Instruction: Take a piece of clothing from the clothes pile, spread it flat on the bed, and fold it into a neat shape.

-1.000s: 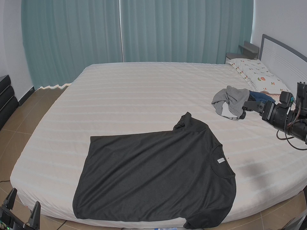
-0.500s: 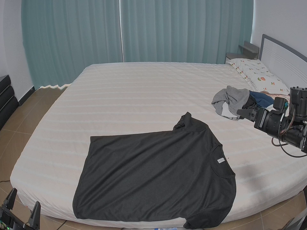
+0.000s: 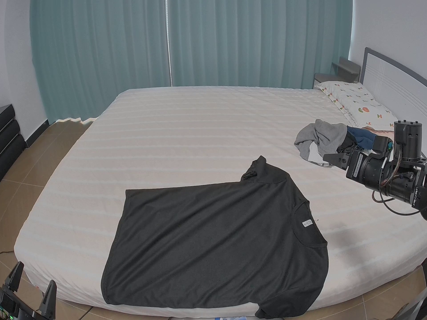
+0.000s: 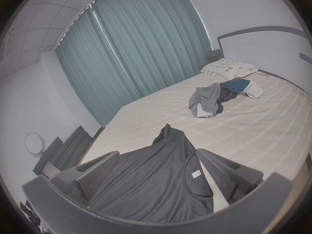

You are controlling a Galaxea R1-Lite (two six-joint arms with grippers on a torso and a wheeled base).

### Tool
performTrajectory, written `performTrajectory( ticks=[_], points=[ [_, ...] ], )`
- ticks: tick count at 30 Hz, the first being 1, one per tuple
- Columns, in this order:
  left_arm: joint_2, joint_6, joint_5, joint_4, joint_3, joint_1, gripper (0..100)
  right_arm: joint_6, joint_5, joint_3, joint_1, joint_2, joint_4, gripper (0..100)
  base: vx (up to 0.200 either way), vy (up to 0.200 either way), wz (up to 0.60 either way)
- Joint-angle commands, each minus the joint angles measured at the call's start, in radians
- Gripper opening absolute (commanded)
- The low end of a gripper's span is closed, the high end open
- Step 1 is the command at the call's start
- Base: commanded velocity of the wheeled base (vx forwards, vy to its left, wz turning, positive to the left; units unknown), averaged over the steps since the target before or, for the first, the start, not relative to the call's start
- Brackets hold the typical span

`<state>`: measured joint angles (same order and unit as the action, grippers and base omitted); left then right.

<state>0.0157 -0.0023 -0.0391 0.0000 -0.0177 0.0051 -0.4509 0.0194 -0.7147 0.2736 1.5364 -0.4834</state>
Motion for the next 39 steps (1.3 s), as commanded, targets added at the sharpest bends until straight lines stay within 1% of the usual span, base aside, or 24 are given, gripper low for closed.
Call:
performTrajectory(
  ticks=[1,32,36,37,39],
  points=[
    [-0.016,-0.001,0.001,0.000,0.016,0.001,100,0.000,-0.001,-0.003,-0.004,0.010,0.000,100,0.000,0.000,0.00],
    [-0.016,0.004,-0.001,-0.002,0.016,0.001,100,-0.002,-0.001,0.004,-0.008,0.025,-0.011,100,0.000,0.000,0.00],
    [-0.016,0.027,-0.004,-0.003,0.016,0.001,100,-0.002,0.001,0.006,-0.008,0.027,-0.011,100,0.000,0.000,0.00],
    [-0.016,0.068,-0.008,-0.005,0.016,0.001,100,-0.002,0.001,0.008,-0.008,0.027,-0.011,100,0.000,0.000,0.00],
    [-0.016,0.082,-0.013,-0.005,0.016,-0.001,100,-0.002,-0.001,0.008,-0.008,0.027,-0.011,100,0.000,0.000,0.00]
  ],
)
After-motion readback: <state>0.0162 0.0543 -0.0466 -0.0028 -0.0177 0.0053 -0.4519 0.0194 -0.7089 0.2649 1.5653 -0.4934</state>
